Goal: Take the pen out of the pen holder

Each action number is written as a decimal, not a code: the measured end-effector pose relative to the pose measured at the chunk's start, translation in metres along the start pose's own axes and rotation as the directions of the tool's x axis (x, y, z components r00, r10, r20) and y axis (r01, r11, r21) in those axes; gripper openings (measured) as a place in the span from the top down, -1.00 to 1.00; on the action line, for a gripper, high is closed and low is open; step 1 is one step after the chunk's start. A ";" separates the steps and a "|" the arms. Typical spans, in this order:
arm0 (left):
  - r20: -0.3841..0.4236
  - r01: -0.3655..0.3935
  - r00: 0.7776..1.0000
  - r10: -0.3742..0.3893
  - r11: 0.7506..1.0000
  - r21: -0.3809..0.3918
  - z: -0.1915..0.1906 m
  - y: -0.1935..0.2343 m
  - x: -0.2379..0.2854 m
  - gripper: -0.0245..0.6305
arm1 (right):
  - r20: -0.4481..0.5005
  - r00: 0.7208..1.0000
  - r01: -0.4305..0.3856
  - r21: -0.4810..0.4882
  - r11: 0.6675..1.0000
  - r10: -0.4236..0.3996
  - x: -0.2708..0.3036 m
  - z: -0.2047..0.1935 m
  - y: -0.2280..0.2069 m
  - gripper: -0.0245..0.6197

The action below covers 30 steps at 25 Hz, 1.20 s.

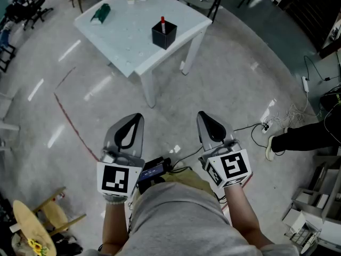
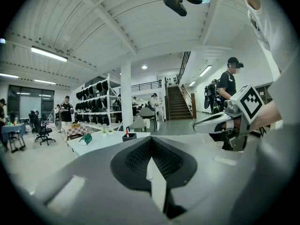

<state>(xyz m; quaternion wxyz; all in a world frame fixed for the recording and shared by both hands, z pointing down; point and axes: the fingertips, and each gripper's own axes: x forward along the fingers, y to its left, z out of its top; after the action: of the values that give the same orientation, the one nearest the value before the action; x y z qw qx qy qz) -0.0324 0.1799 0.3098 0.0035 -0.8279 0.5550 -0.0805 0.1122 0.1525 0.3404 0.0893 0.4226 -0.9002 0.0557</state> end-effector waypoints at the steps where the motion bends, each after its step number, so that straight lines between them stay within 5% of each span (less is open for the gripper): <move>1: 0.001 -0.002 1.000 0.002 1.000 -0.004 0.000 0.001 0.000 0.90 | 0.002 1.000 0.001 0.007 1.000 -0.001 0.000 0.000 0.000 0.92; 8: 0.014 -0.034 0.999 0.034 0.999 -0.032 0.001 0.012 0.000 0.92 | 0.007 1.000 -0.003 0.004 1.000 0.003 0.004 0.003 0.006 0.92; 14: 0.015 0.004 1.000 -0.003 1.000 -0.023 0.000 0.011 -0.001 0.79 | 0.015 1.000 -0.019 0.017 1.000 0.018 0.008 0.003 0.016 0.67; 30: 0.019 0.083 0.996 -0.083 0.996 -0.023 -0.008 0.027 -0.012 0.77 | 0.016 0.997 0.076 0.013 0.997 -0.076 0.007 0.005 0.032 0.64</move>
<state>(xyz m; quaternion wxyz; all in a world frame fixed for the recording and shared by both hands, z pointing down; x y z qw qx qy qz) -0.0629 0.1815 0.3134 -0.0047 -0.8509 0.5211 -0.0664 0.0825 0.1671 0.3360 0.0814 0.4576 -0.8837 0.0545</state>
